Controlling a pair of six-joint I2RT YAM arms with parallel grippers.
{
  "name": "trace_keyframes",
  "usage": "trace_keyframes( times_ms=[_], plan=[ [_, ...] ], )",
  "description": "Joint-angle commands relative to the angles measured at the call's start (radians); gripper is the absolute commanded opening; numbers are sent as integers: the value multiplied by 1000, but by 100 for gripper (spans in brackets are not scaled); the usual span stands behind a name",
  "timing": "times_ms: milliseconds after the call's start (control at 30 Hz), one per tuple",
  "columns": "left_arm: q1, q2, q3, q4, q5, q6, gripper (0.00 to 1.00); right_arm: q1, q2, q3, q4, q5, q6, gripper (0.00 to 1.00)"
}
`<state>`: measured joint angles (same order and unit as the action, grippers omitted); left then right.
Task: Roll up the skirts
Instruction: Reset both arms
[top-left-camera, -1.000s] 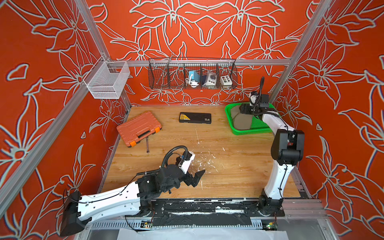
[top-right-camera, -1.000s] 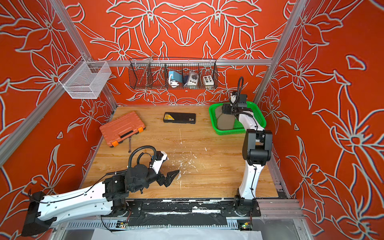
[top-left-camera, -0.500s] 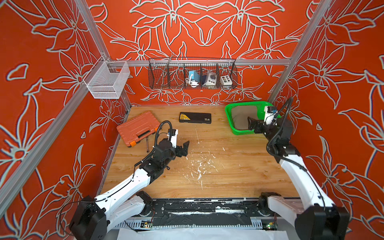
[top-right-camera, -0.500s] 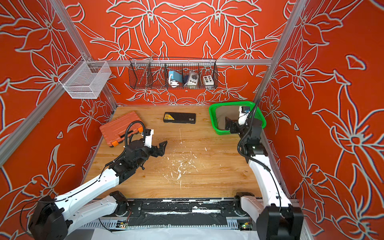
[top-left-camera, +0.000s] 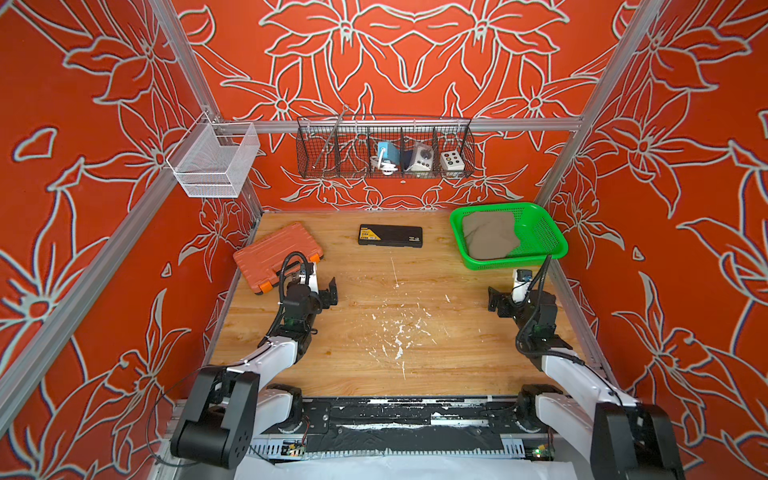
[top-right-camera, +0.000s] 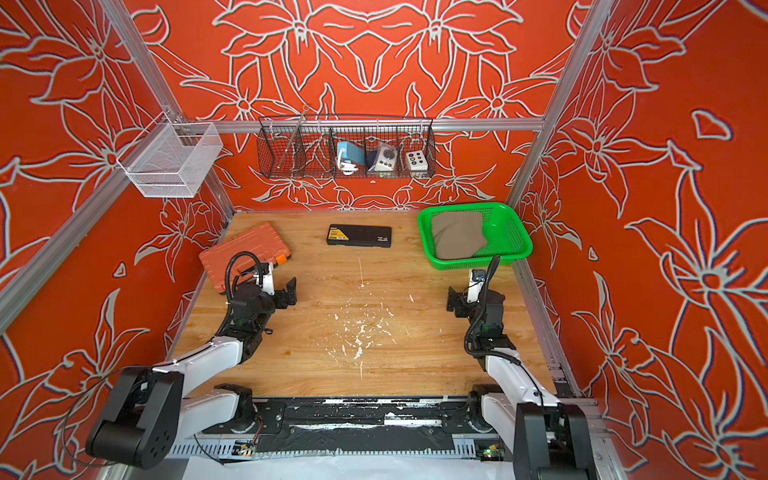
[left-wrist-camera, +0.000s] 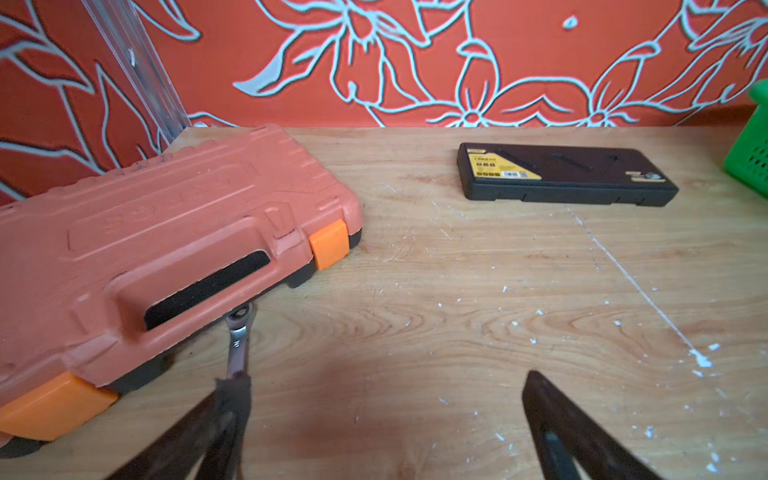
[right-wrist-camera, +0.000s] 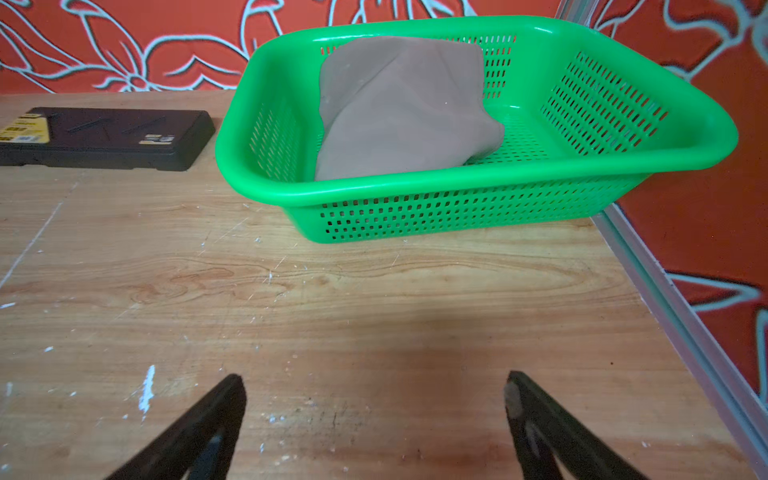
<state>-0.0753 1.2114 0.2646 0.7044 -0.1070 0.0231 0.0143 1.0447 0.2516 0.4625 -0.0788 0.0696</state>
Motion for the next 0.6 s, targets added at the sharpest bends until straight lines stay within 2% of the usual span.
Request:
trace_keyframes(
  times_ms=[0, 67, 100, 200, 267, 367, 400, 433, 500, 533, 567],
  plan=[
    [41, 64, -54, 211, 56, 26, 98, 6, 111, 22, 167, 43, -30, 98],
    [50, 108, -13, 189, 64, 2, 98, 5, 145, 80, 92, 40, -59, 98],
    [50, 129, 5, 188, 76, -17, 97, 5, 170, 81, 126, 43, -67, 98],
    [49, 187, -55, 359, 112, -8, 97, 6, 190, 91, 140, 59, -89, 98],
    [50, 176, -67, 358, 94, -18, 98, 3, 229, 51, 257, 66, -96, 98],
    [50, 191, -126, 469, 120, -11, 97, 5, 387, 20, 472, 76, -95, 98],
    [49, 204, -149, 528, 125, -8, 97, 6, 385, 33, 432, 86, -91, 98],
    [50, 203, -145, 517, 124, -7, 97, 5, 350, 74, 291, 133, -75, 98],
    [50, 200, -143, 510, 125, -9, 97, 8, 396, 58, 409, 143, -74, 98],
    [49, 202, -143, 507, 125, -8, 97, 8, 362, 77, 304, 148, -74, 98],
    [49, 196, -139, 491, 113, -7, 97, 8, 365, 73, 332, 145, -76, 98]
  ],
)
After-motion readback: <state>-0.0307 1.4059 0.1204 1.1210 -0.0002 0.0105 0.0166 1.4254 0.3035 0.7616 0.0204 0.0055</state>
